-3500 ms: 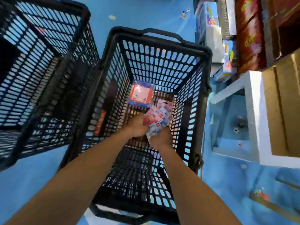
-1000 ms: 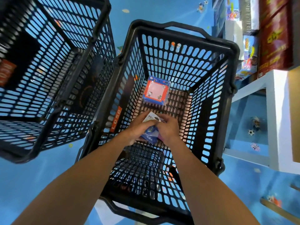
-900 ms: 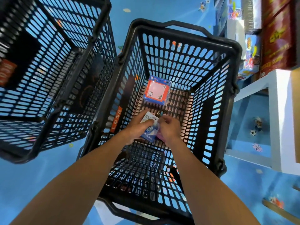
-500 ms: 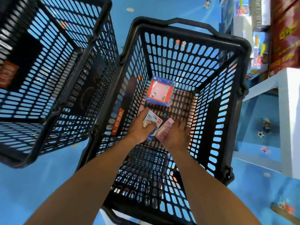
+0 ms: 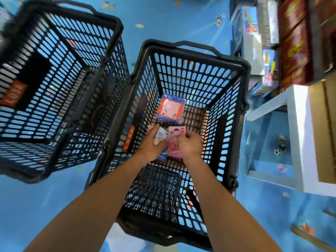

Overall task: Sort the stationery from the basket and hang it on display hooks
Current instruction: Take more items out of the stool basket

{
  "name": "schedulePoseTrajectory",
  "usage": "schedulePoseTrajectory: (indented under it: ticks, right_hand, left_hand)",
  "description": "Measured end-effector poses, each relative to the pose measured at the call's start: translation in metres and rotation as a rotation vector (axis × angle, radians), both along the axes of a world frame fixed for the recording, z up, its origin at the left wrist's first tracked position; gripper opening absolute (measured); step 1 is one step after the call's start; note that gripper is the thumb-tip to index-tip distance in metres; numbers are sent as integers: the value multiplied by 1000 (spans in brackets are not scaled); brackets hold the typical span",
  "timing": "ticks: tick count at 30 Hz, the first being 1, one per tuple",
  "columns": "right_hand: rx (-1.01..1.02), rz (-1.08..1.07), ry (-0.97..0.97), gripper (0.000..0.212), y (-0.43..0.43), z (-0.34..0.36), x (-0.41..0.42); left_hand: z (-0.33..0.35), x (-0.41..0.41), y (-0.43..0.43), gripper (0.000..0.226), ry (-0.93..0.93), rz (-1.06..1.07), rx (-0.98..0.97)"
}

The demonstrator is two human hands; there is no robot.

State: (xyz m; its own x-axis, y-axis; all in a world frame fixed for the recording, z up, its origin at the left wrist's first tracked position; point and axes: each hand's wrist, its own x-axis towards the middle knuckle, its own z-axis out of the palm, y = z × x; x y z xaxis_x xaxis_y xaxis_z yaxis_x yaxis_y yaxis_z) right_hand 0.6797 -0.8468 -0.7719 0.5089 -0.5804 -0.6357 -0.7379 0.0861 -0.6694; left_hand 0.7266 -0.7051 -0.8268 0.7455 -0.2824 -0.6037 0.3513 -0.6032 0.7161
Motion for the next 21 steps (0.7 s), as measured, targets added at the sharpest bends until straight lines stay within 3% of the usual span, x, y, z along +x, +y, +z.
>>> schedulePoseTrajectory:
  ticks: [2,6,10,18,21]
  right_hand:
    - [72,-57,-62,20,4,18,-3]
    - [145,-69,-99,24,0,51,-14]
    - [100,-31,-138,23,-3,80,-27]
    - [39,-146,-278,15,47,148,-73]
    - [11,-191,-324,12,69,176,-95]
  left_hand:
    - [23,-3,-4,49,77,29,-83]
    - [66,-9,-9,36,312,147,-198]
    - [103,-14,2,13,332,146,-233]
    - [190,-50,24,51,455,111,-417]
    - [219,-72,38,40,460,105,-443]
